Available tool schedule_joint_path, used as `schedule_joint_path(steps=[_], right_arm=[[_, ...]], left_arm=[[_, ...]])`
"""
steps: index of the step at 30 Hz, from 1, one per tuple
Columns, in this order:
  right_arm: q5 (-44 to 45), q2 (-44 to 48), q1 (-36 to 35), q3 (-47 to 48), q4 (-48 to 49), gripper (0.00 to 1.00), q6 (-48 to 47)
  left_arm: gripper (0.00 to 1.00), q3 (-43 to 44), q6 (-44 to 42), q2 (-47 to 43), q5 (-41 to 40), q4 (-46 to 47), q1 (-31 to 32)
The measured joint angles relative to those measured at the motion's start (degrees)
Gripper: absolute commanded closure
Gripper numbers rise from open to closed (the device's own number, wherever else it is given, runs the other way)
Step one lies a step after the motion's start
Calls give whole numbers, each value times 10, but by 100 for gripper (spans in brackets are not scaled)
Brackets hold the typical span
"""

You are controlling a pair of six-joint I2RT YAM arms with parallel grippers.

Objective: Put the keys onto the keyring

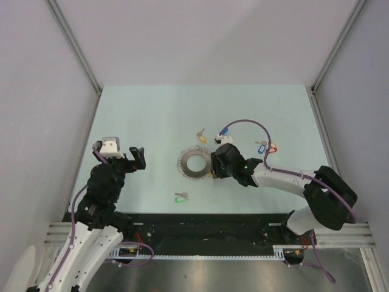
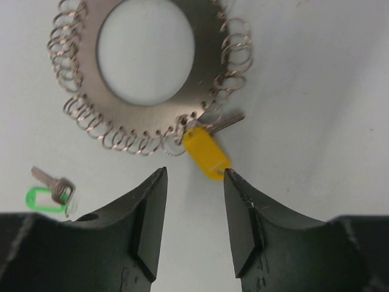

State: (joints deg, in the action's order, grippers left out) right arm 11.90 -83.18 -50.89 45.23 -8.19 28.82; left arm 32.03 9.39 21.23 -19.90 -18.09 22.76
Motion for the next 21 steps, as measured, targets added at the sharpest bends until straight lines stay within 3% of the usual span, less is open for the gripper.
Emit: schedule_joint_path(steps=[10, 21], right_arm=[[-52, -75, 107, 0, 90, 64, 9], [-136, -131, 105, 8, 140, 75, 27]], left_arm=[[0, -2, -9, 17, -1, 6, 0], [0, -2, -10, 24, -1, 10, 0]])
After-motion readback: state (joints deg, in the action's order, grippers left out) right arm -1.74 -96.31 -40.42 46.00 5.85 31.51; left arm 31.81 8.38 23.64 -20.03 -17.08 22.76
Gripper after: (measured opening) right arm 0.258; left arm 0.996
